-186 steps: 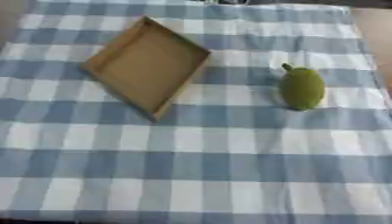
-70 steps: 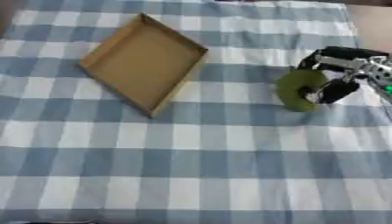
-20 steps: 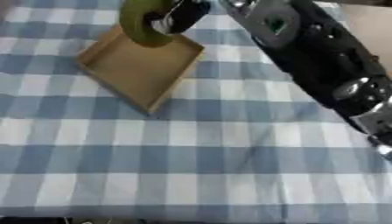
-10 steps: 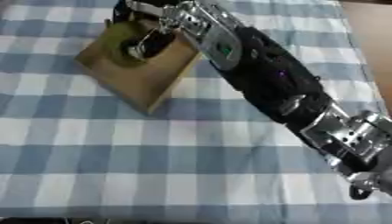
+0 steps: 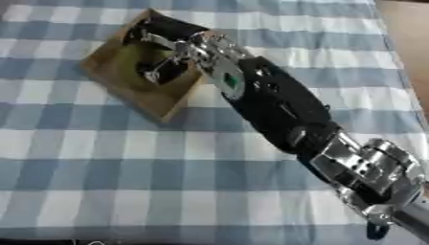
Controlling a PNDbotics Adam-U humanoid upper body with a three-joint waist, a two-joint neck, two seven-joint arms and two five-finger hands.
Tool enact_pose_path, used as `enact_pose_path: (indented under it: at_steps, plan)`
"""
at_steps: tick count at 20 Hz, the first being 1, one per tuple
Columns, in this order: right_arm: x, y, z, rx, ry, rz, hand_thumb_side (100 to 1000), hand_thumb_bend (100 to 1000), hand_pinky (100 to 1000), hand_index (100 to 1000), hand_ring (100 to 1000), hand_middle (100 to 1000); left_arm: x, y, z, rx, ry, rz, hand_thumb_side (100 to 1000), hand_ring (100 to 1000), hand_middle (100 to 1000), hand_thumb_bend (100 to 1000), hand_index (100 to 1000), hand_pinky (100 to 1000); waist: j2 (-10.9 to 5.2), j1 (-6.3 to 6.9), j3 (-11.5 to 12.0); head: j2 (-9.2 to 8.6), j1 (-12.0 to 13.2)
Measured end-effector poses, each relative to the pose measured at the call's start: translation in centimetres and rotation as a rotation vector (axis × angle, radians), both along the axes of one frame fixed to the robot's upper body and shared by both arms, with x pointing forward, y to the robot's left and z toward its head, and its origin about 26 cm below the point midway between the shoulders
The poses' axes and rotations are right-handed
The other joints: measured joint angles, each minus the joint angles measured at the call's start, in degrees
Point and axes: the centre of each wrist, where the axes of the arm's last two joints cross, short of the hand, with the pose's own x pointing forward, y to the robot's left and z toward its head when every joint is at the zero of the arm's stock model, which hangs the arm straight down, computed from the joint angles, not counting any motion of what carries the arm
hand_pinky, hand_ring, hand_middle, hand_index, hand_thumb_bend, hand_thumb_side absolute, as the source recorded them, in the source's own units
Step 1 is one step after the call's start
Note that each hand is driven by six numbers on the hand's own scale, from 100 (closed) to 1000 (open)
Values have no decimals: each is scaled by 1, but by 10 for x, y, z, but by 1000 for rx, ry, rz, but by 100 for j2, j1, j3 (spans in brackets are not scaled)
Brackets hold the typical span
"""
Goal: Pick up objects on the table and place them in the box.
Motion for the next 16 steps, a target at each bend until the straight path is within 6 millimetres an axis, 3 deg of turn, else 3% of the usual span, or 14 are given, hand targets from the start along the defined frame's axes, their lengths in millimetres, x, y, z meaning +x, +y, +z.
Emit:
enact_pose_path:
  at_steps: [6,12,16]
  plan:
    - [-12,-5,33,33,-88,7,100,100,896,906,976,793,0,0,0,1,2,0,547,581,535,100,768,677,0,0,-12,-15,27]
    - [-40,-14,88,146,-177,56,100,100,885,897,959,763,0,1,-2,2,9,3,543,581,535,100,767,677,-17,0,-57,-22,72]
    - [-67,-35,125,292,-263,72,100,100,869,892,938,744,0,1,-3,2,11,6,542,582,535,100,767,677,-43,0,-93,-22,132]
